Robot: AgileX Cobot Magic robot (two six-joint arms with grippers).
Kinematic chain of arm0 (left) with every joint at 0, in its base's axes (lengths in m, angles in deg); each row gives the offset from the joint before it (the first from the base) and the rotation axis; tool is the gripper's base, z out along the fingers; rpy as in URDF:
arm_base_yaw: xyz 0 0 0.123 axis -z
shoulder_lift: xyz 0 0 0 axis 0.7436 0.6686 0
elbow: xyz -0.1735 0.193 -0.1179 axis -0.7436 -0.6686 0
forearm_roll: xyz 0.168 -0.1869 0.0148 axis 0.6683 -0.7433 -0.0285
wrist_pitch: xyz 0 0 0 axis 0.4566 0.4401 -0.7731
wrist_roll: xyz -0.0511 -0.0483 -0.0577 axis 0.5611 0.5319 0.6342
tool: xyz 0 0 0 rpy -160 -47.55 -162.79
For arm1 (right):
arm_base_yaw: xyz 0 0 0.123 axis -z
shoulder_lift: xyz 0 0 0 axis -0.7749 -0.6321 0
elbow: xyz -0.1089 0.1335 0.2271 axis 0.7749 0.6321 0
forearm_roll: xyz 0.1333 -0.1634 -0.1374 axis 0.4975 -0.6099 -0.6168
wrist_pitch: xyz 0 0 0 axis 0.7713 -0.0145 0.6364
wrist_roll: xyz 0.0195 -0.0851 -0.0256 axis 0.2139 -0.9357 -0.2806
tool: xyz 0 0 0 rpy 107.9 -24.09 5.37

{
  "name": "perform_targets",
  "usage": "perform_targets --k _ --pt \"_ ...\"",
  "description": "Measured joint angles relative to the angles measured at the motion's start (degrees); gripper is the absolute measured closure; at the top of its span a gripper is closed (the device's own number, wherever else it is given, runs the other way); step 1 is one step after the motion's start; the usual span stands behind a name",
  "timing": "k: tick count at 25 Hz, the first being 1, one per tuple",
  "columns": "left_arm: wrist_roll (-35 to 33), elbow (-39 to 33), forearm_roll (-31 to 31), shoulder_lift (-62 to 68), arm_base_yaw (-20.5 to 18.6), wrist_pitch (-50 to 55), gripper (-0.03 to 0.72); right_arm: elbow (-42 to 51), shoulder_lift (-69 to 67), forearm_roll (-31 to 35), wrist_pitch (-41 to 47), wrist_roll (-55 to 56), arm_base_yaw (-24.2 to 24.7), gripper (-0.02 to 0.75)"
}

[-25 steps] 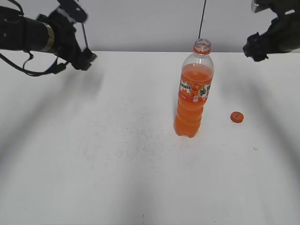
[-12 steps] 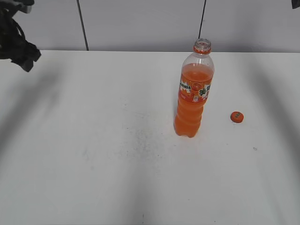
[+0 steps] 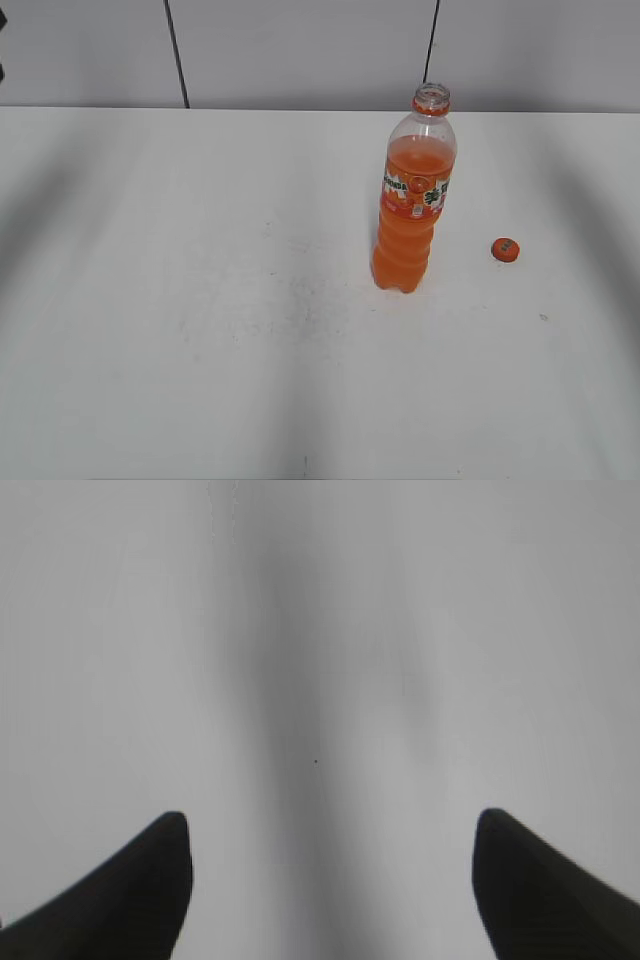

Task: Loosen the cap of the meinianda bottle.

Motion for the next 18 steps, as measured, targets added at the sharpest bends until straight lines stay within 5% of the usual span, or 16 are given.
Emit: perform_targets --k 4,9,18 --pt "-0.11 -15.42 0.18 -12.14 -0.24 -0.58 0.162 13.44 11.22 0.00 -0.07 -2.82 0.00 0.167" --pt "0.00 -34.65 -5.20 -33.71 -0.24 -5.43 0.162 41.38 32.94 0.00 -6.34 -3.63 0.00 0.172" --pt "0.00 -50.97 -6.65 -66.17 -0.24 -6.32 0.162 68.93 61.92 0.00 -8.96 -2.66 0.00 0.172"
